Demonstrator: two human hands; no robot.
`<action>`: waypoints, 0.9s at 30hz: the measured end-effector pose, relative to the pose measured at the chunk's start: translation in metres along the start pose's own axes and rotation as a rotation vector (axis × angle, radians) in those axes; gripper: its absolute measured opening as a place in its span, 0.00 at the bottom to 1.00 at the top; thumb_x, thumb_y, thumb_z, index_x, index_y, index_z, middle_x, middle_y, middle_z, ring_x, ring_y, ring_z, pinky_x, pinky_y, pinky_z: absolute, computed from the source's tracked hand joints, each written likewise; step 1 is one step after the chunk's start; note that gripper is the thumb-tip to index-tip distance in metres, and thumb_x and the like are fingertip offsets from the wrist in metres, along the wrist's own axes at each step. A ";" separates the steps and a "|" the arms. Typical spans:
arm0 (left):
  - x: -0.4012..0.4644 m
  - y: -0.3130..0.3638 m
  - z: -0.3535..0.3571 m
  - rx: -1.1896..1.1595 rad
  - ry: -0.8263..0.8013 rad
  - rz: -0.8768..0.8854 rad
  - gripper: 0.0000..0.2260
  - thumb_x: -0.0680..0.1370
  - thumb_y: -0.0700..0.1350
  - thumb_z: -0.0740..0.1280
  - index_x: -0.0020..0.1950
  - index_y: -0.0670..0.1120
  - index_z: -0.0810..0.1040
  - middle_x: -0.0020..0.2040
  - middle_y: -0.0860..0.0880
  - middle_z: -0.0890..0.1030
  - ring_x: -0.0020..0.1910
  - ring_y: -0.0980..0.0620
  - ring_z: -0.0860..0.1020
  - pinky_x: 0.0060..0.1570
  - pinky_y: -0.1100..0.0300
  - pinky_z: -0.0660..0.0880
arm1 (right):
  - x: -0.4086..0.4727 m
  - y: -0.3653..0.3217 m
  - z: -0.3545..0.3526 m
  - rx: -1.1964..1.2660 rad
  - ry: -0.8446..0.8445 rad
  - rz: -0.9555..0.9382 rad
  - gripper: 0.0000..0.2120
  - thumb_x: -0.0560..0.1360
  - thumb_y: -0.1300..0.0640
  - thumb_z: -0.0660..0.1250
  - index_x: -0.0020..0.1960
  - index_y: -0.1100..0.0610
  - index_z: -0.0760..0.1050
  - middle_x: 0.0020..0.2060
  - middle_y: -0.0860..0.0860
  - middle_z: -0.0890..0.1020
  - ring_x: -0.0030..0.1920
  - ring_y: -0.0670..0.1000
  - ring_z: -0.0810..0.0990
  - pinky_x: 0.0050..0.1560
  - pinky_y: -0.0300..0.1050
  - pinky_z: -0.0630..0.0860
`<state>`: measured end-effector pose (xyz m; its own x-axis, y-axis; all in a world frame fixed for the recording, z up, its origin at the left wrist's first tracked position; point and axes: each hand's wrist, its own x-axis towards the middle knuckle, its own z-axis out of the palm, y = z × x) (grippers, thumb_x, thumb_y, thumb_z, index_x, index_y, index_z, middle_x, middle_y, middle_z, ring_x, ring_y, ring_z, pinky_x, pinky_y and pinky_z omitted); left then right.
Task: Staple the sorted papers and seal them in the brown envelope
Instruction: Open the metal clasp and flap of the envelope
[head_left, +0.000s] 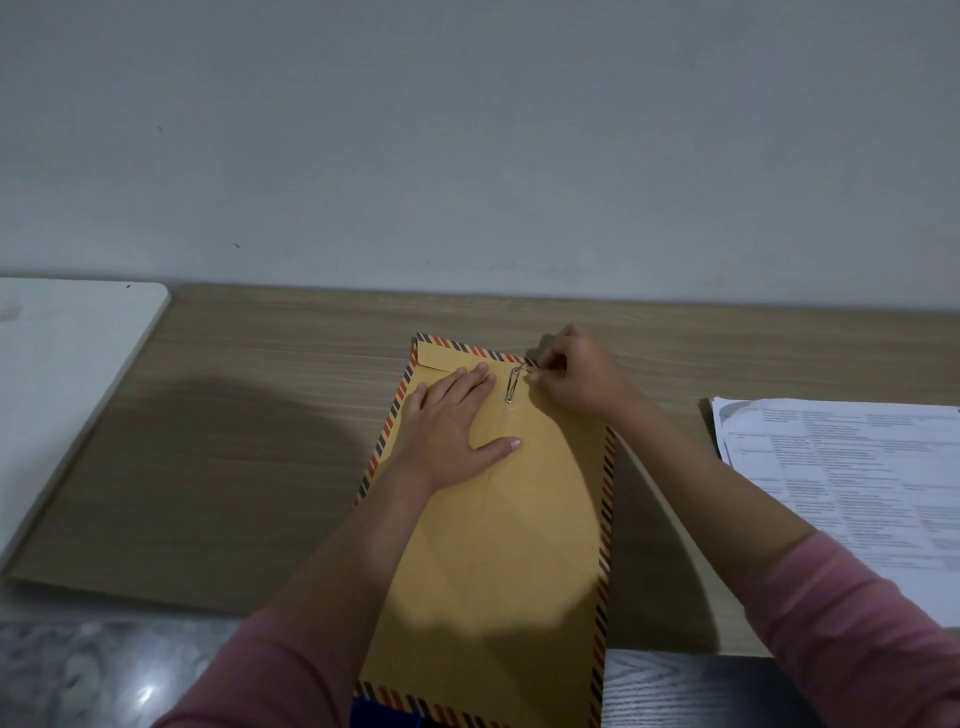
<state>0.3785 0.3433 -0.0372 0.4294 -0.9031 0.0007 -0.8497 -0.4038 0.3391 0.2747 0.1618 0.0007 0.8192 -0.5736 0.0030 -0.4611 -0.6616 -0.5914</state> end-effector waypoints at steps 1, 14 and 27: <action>0.000 0.000 0.000 -0.001 0.002 0.000 0.39 0.69 0.73 0.52 0.76 0.56 0.55 0.77 0.60 0.52 0.76 0.56 0.51 0.74 0.45 0.49 | -0.003 0.002 0.001 0.002 -0.002 0.016 0.04 0.69 0.61 0.72 0.43 0.61 0.81 0.44 0.53 0.74 0.43 0.48 0.72 0.44 0.40 0.67; 0.000 0.001 0.000 0.002 -0.003 0.002 0.39 0.70 0.73 0.52 0.76 0.56 0.54 0.77 0.60 0.51 0.76 0.57 0.50 0.73 0.45 0.47 | -0.007 0.000 0.018 -0.407 -0.052 -0.041 0.12 0.72 0.62 0.60 0.55 0.65 0.70 0.53 0.62 0.71 0.55 0.62 0.69 0.55 0.54 0.66; 0.001 0.002 0.000 0.020 -0.001 -0.003 0.38 0.71 0.73 0.54 0.75 0.53 0.59 0.78 0.59 0.52 0.76 0.56 0.50 0.73 0.46 0.47 | 0.025 -0.040 0.018 -0.072 0.069 -0.088 0.04 0.71 0.64 0.62 0.45 0.62 0.71 0.47 0.59 0.72 0.50 0.60 0.72 0.48 0.49 0.67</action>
<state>0.3770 0.3417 -0.0366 0.4318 -0.9020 -0.0012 -0.8543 -0.4094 0.3204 0.3195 0.1822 0.0099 0.8334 -0.5417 0.1096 -0.4134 -0.7426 -0.5270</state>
